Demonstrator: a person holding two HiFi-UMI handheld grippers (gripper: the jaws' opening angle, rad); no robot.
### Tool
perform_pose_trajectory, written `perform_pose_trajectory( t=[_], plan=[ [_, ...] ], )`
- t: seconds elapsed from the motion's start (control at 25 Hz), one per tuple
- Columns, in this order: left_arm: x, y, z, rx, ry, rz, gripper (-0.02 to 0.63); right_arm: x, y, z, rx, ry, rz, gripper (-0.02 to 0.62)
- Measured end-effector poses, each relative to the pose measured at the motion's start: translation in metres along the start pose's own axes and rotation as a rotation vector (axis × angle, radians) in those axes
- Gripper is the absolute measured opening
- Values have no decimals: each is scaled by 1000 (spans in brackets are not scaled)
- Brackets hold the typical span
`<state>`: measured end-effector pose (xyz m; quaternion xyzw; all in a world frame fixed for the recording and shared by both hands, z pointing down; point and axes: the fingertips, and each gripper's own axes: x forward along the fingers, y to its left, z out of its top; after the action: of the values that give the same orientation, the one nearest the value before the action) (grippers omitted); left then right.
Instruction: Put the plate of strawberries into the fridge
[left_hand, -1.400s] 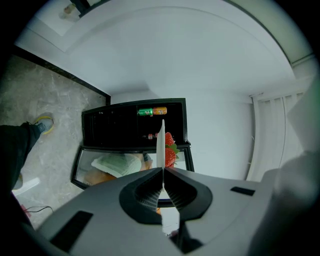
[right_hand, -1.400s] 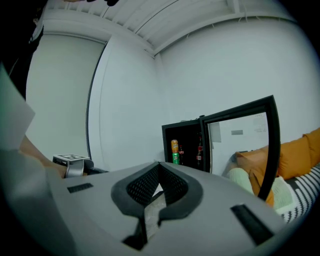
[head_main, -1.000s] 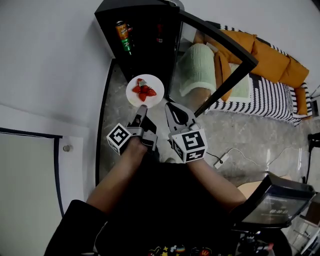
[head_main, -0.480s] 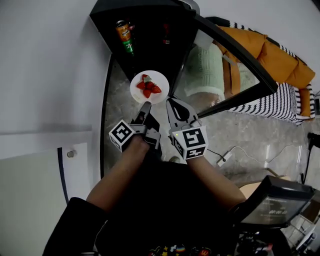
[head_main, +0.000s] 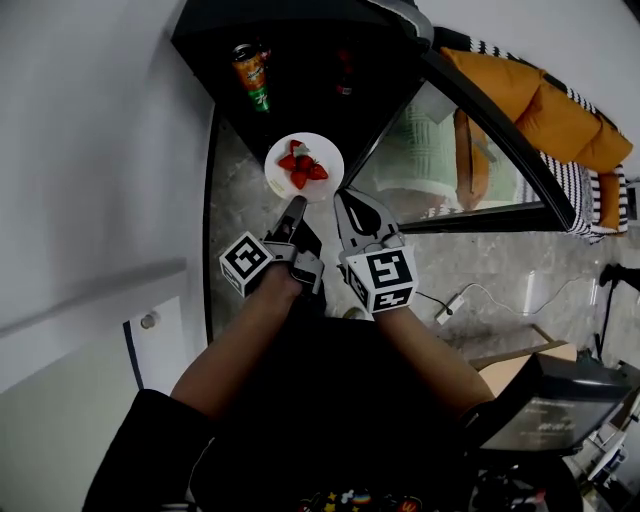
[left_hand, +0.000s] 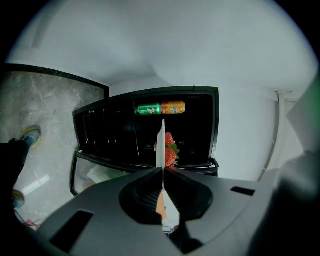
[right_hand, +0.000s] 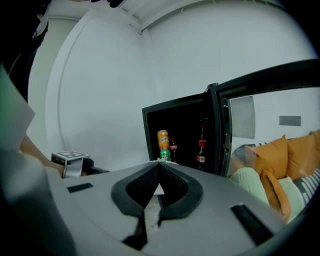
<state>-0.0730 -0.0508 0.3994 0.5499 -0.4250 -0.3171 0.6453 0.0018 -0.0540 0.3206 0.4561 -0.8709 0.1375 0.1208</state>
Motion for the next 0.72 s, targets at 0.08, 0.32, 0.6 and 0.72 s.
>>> perform_pose_trajectory(
  t=[0.08, 0.32, 0.6, 0.72],
  plan=[
    [8, 1, 8, -3, 15, 4, 12, 11, -3, 2, 3, 9, -13, 5],
    [30, 7, 32, -17, 57, 21, 12, 44, -10, 7, 11, 22, -52, 5],
    [56, 16, 58, -16, 113, 19, 12, 77, -13, 5, 24, 46, -94, 5],
    [67, 21, 66, -15, 134, 17, 12, 90, -15, 2, 29, 58, -111, 5]
  ],
)
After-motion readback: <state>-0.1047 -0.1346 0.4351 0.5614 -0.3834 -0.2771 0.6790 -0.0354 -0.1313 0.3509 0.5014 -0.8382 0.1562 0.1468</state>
